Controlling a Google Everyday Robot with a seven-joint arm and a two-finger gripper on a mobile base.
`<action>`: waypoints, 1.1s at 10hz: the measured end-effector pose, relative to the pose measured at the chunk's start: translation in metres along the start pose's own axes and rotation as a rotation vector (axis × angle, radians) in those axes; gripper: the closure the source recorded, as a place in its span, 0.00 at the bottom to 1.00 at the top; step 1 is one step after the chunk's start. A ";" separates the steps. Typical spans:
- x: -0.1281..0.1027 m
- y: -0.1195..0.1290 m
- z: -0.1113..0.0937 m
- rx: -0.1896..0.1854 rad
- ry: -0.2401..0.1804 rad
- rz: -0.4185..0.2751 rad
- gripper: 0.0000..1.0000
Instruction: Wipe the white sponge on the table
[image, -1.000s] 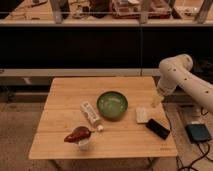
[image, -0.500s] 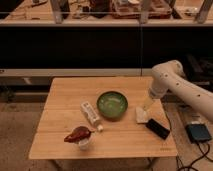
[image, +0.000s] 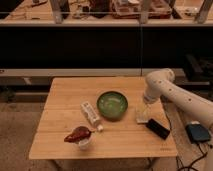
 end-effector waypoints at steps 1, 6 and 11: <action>0.003 0.002 0.008 0.005 0.004 0.006 0.20; 0.011 0.017 0.031 0.002 0.035 0.035 0.20; 0.006 0.030 0.039 0.011 0.077 0.090 0.20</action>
